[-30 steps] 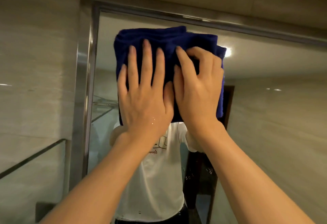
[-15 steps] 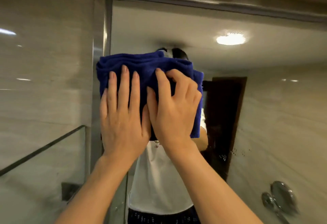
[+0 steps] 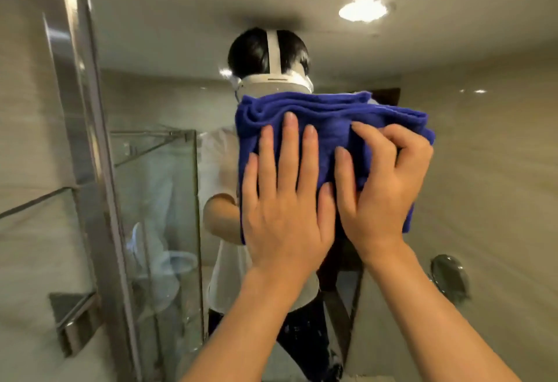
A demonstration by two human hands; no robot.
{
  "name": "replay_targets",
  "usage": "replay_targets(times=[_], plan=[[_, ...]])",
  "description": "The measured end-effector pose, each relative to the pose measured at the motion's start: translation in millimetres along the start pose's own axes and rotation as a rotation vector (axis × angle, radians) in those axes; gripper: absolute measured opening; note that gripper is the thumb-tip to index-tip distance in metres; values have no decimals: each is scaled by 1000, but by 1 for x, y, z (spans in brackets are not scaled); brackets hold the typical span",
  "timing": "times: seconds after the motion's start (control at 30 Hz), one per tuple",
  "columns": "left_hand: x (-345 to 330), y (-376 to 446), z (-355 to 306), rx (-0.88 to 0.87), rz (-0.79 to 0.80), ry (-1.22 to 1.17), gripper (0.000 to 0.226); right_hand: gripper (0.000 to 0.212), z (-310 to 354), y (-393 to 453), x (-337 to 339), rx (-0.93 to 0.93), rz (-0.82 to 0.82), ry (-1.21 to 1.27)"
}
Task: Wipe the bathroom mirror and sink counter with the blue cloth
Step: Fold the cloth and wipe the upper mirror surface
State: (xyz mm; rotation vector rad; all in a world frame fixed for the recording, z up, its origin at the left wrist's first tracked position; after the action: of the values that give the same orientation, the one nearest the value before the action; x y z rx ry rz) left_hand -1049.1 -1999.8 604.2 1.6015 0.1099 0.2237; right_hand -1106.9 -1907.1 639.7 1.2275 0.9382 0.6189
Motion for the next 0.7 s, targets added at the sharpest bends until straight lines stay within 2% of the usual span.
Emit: replay_targets(times=[0.13, 0.27, 0.43, 0.53, 0.7], plan=[[-3, 0, -18, 23, 12, -77, 66, 29, -8, -3, 9, -77, -43, -86], [11, 1, 27, 143, -10, 5, 67, 28, 41, 3, -15, -33, 30, 6], [27, 10, 66, 152, -18, 62, 66, 26, 70, 8, -39, -3, 99, 130], [22, 18, 54, 190, -64, 95, 62, 26, 63, 9, -35, -5, 93, 154], [-5, 55, -8, 65, -130, 98, 59, 29, 9, 41, -16, -36, -38, 16]])
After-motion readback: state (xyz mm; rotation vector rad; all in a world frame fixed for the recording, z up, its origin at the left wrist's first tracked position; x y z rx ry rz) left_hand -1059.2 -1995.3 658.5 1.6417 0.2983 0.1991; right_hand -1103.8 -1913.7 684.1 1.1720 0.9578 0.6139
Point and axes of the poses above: each hand's wrist, its own y-axis towards the middle knuckle, its own x-axis out of the back of the hand, z = x × y, the point moved 1 cm from there along y, towards the middle knuckle, and after that the axes turned 7 degrees about -z, right-handed, at the moved point
